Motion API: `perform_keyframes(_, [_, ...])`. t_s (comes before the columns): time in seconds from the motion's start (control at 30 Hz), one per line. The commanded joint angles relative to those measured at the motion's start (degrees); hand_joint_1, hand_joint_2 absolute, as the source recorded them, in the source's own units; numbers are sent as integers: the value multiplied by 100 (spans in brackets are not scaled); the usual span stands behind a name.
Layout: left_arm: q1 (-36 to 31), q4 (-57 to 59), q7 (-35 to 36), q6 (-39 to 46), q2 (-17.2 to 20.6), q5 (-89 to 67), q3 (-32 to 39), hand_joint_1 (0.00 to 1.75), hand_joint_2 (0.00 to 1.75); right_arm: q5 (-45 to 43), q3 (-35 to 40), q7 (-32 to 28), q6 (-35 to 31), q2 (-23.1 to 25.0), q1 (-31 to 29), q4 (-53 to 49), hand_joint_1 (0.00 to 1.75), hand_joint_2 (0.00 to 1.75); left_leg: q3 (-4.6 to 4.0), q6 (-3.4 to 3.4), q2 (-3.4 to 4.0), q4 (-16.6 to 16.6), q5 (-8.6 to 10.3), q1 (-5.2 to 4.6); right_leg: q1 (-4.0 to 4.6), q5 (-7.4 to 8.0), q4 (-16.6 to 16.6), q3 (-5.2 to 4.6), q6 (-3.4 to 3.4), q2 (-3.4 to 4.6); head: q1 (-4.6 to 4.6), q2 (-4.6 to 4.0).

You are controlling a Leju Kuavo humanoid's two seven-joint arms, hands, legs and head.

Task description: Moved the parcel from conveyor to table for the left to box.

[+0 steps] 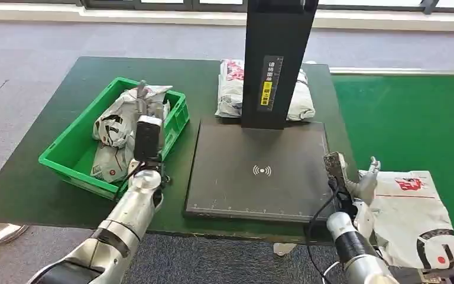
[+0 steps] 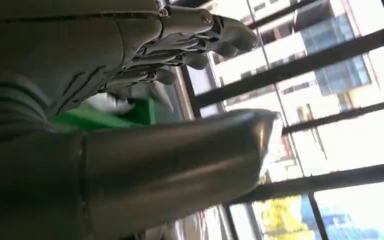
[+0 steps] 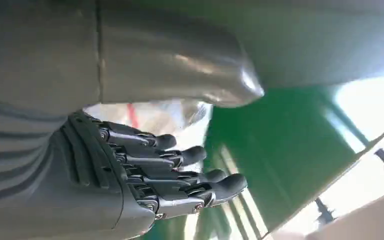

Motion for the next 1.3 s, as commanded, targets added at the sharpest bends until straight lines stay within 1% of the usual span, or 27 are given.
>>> perform_keyframes(0.03, [146,712,234,-188,-195,131,-1275,0,175,1791,-1677,1210,9,-376,401,209,0,175,39,12,-39,-25,-3,-5,-6,-13,-31,56,9,-43,2,0])
perform_keyframes(0.07, [174,737,207,-184,-161,151,-1269,0,175,1934,-1665,1320,9,-361,460,163,0,175,26,11,-18,-14,-8,-4,-12,-10,-15,33,5,-19,2,0])
perform_keyframes(0.1, [189,795,161,-203,-116,232,-1265,0,175,2273,-1649,1604,9,-348,498,192,0,175,37,15,-8,-20,-12,-4,-12,-10,-23,43,5,-11,2,0])
perform_keyframes(0.13, [228,816,95,-168,-59,307,-1226,0,175,2488,-1668,1757,9,-314,595,13,0,175,46,16,-2,-27,-15,-4,-13,-9,-29,50,3,-6,2,0])
perform_keyframes(0.17, [251,832,56,-184,-19,368,-1208,0,175,2595,-1705,1813,9,-307,585,90,0,175,48,22,5,-28,-20,-4,-13,-9,-28,49,3,0,2,0])
perform_keyframes(0.2, [274,848,33,-185,21,447,-1172,0,175,2755,-1659,1752,241,-322,532,173,0,175,25,22,10,-14,-19,-6,-16,-9,-12,24,4,6,2,0])
perform_keyframes(0.23, [285,857,17,-201,58,494,-1150,0,175,2749,-1705,1729,317,-296,485,179,0,175,41,22,20,-24,-21,-5,-15,-8,-22,37,3,14,2,0])
perform_keyframes(0.27, [287,858,8,-216,77,505,-1145,0,175,2767,-1704,1745,327,-285,458,184,0,175,43,22,20,-26,-20,-5,-15,-8,-24,39,3,13,2,0])
perform_keyframes(0.3, [303,850,-10,-192,79,541,-1117,0,175,2856,-1688,1803,408,-281,427,226,0,175,25,22,26,-12,-21,-6,-16,-7,-9,18,5,20,2,0])
perform_keyframes(0.33, [336,826,-8,-204,91,598,-1073,0,175,2855,-1698,1797,552,-259,395,266,0,175,35,23,35,-17,-23,-6,-15,-6,-15,26,5,28,2,0])
perform_keyframes(0.47, [355,811,-16,-217,111,605,-1072,0,175,2869,-1697,1810,543,-232,405,251,0,175,18,23,32,-10,-19,-3,-11,-4,-10,12,7,28,2,0])
perform_keyframes(0.57, [399,751,11,-204,145,623,-1061,0,175,2991,-1689,1877,845,-219,482,228,0,175,35,26,35,-21,-20,-5,-13,-6,-21,29,7,27,2,0])
perform_keyframes(0.6, [415,736,14,-225,164,645,-1046,0,175,3085,-1664,1977,1029,-224,497,235,0,175,32,26,36,-17,-21,-3,-12,-6,-19,27,8,27,2,0])
perform_keyframes(0.63, [426,745,3,-254,196,657,-1033,0,175,3273,-1605,2239,1303,-249,502,317,0,175,18,24,31,-11,-19,-4,-14,-6,-9,13,8,25,2,0])
perform_keyframes(0.8, [427,751,0,-269,215,659,-1028,0,175,3292,-1603,2259,1344,-253,514,320,0,175,41,24,37,-22,-23,-4,-14,-9,-19,34,6,30,2,0])
perform_keyframes(0.83, [427,751,0,-269,215,659,-1028,0,175,3292,-1603,2259,1344,-253,514,320,0,175,22,24,32,-10,-21,-1,-12,-7,-12,18,7,26,2,0])
perform_keyframes(0.9, [423,748,-1,-261,205,660,-1025,0,175,3317,-1596,2277,1397,-271,510,330,0,175,33,24,33,-18,-21,-3,-13,-7,-17,28,6,26,2,0])
perform_keyframes(0.97, [429,752,-4,-259,220,672,-1010,0,175,3323,-1626,2305,1638,-289,514,381,0,175,46,25,35,-26,-21,-3,-12,-7,-24,40,6,27,2,0])
perform_keyframes(1.0, [440,749,-20,-259,244,673,-999,0,175,3379,-1599,2314,2032,-330,476,497,0,175,38,25,33,-21,-20,-2,-11,-6,-21,34,6,25,2,0])
perform_keyframes(1.03, [448,754,-20,-264,258,674,-997,0,175,3376,-1604,2315,2037,-336,483,499,0,175,36,25,30,-19,-19,-1,-11,-6,-21,34,7,22,2,0])
perform_keyframes(1.07, [447,757,-34,-316,293,674,-1000,0,175,3500,-1480,2312,2470,-404,443,600,0,175,38,25,33,-22,-18,-3,-12,-5,-23,34,7,25,2,0])
perform_keyframes(1.1, [432,774,-36,-342,305,669,-996,0,175,3411,-1524,2147,2814,-430,393,678,10,175,33,25,32,-18,-19,-1,-10,-4,-22,31,8,24,2,0])
perform_keyframes(1.13, [400,808,-38,-371,319,655,-994,0,175,3337,-1513,1826,3220,-488,361,744,175,175,39,26,33,-22,-18,-3,-12,-4,-25,35,8,25,2,0])
perform_keyframes(1.17, [355,857,-51,-422,321,651,-993,0,175,3235,-1492,1459,3727,-573,349,835,175,175,40,27,33,-23,-18,-4,-12,-5,-23,35,8,25,2,0])
perform_keyframes(1.23, [277,952,-60,-468,328,661,-974,0,175,3081,-1420,771,4301,-703,365,955,175,175,41,27,42,-7,-20,0,-6,-4,-15,34,11,37,2,0])
perform_keyframes(1.27, [248,1005,-53,-501,330,686,-952,0,175,3115,-1292,626,4529,-789,342,1058,175,175,49,33,54,-11,-23,1,-4,3,-26,43,13,44,2,0])
perform_keyframes(1.3, [248,1023,-46,-529,339,702,-942,0,175,3069,-1292,543,4568,-822,329,1095,175,175,56,34,65,-3,-36,3,-6,-1,-19,44,16,55,2,0])
